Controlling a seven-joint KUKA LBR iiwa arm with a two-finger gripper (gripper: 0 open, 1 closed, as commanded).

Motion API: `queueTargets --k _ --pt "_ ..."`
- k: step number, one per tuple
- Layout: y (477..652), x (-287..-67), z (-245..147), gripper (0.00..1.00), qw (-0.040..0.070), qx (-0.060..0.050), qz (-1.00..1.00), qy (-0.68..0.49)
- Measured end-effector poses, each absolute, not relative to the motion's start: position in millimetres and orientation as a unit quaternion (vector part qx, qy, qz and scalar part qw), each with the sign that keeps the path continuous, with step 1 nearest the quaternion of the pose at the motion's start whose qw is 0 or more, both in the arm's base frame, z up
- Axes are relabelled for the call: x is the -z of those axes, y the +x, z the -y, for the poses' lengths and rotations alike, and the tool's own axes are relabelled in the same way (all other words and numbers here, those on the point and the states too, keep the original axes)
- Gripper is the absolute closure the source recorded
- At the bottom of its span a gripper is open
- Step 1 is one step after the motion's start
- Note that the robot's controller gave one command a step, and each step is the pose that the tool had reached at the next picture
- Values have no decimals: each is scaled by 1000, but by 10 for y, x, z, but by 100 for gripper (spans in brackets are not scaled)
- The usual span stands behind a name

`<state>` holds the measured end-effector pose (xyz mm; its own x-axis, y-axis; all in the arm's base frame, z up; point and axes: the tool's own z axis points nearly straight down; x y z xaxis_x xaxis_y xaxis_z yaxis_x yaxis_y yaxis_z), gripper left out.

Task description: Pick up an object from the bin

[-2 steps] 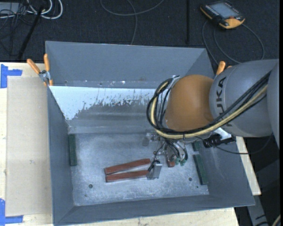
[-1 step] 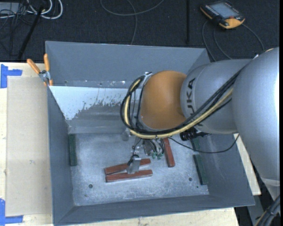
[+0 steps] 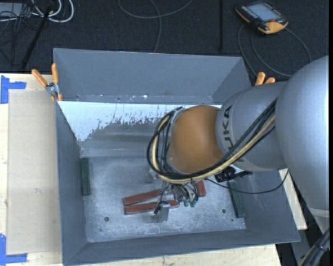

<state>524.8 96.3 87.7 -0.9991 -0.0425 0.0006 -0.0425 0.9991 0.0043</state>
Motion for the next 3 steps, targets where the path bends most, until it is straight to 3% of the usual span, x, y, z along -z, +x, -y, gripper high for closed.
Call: queueTargets --k 1,3 --pt "5470 -717 -1530 100 -1 1 987 -161" --pt "5464 -725 -1526 100 -1 1 987 -162"
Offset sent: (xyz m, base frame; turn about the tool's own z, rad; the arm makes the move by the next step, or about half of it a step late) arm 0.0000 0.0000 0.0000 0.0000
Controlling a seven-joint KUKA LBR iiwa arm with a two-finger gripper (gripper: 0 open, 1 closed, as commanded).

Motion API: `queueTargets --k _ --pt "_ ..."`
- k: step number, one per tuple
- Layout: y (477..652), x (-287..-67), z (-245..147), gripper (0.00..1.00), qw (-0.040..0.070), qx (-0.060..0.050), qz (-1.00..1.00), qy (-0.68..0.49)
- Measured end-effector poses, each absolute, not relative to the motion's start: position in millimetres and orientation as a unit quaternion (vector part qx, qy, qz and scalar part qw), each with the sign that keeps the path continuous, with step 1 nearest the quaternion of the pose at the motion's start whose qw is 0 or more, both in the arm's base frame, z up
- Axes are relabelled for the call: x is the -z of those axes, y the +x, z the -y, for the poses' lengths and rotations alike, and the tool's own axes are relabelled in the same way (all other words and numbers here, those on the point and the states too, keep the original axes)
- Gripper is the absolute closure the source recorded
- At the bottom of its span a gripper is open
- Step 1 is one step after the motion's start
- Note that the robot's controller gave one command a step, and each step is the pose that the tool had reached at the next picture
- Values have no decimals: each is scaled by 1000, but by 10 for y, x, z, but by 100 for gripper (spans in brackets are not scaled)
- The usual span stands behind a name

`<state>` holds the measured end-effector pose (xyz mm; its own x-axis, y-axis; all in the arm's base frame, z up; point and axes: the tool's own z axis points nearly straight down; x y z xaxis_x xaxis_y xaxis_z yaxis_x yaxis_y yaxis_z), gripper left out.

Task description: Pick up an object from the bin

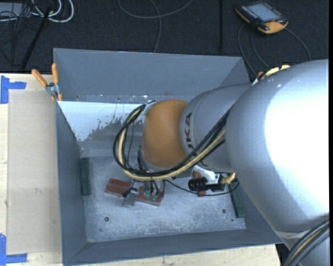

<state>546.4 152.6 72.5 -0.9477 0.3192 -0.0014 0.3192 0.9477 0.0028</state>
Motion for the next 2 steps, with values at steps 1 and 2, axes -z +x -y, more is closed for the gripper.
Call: queueTargets --k 1,2 --pt "5440 -1222 -1482 100 -2 1 -987 163" --pt "5669 -2373 -1416 100 0 1 -983 182"
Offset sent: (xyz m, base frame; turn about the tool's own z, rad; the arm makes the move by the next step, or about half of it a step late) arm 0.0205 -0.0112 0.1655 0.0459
